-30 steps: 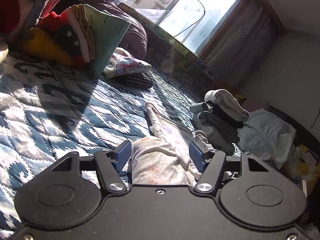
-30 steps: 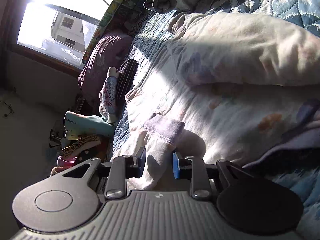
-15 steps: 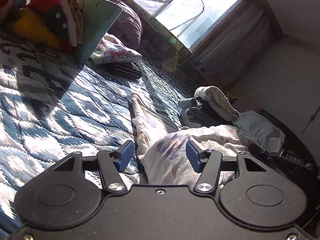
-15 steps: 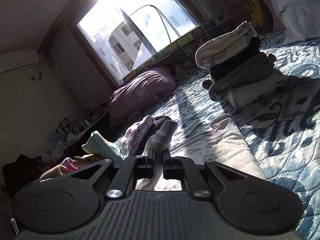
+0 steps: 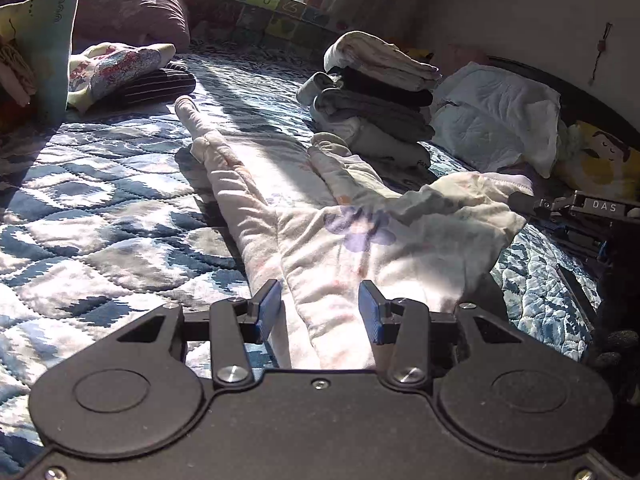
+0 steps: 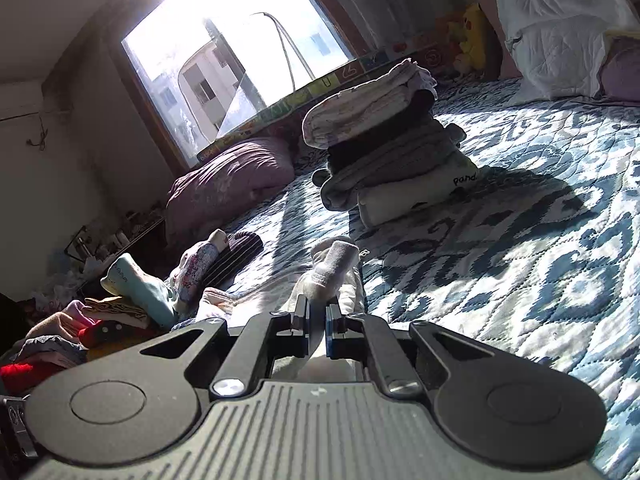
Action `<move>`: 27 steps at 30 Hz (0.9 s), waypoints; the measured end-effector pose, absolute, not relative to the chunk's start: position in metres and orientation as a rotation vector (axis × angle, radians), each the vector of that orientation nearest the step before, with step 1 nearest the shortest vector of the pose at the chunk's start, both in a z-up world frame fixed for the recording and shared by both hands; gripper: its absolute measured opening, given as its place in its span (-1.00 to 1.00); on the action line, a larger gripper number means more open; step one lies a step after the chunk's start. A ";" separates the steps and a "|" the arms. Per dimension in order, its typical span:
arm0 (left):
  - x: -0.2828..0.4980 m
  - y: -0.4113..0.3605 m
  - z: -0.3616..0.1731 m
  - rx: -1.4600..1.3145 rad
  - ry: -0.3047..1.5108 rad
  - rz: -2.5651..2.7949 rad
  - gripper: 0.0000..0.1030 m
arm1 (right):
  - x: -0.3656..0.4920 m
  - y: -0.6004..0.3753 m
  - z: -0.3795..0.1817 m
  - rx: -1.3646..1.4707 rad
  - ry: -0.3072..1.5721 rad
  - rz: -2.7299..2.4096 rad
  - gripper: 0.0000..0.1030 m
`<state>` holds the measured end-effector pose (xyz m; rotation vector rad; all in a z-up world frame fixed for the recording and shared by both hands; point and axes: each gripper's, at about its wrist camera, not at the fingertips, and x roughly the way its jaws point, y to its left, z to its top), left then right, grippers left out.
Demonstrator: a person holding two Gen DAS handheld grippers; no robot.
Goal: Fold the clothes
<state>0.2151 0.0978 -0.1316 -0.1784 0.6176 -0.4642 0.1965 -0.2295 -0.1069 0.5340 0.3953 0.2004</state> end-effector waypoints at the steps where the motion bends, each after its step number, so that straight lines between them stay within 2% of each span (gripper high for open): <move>1: 0.214 0.094 -0.132 -0.156 0.621 -0.477 -0.21 | 0.193 -0.234 -0.114 0.535 0.402 0.192 -0.83; 6: 0.213 0.100 -0.129 -0.203 0.622 -0.556 -0.20 | 0.188 -0.252 -0.137 0.569 0.414 0.173 -0.83; 11: 0.210 0.126 -0.115 -0.307 0.586 -0.580 -0.20 | 0.201 -0.264 -0.133 0.609 0.361 0.216 -0.83; 14: 0.205 0.131 -0.114 -0.308 0.598 -0.603 -0.34 | 0.205 -0.268 -0.126 0.614 0.314 0.266 -0.83; 20: 0.199 0.088 -0.139 -0.168 0.723 -0.678 -0.37 | 0.223 -0.275 -0.128 0.637 0.310 0.279 -0.83; 22: 0.200 0.084 -0.144 -0.177 0.715 -0.683 -0.31 | 0.231 -0.277 -0.135 0.650 0.342 0.266 -0.82; 24: 0.200 0.087 -0.141 -0.202 0.715 -0.706 -0.14 | 0.237 -0.275 -0.142 0.645 0.372 0.251 -0.82; 27: 0.200 0.095 -0.130 -0.191 0.698 -0.736 -0.12 | 0.239 -0.273 -0.147 0.623 0.400 0.234 -0.83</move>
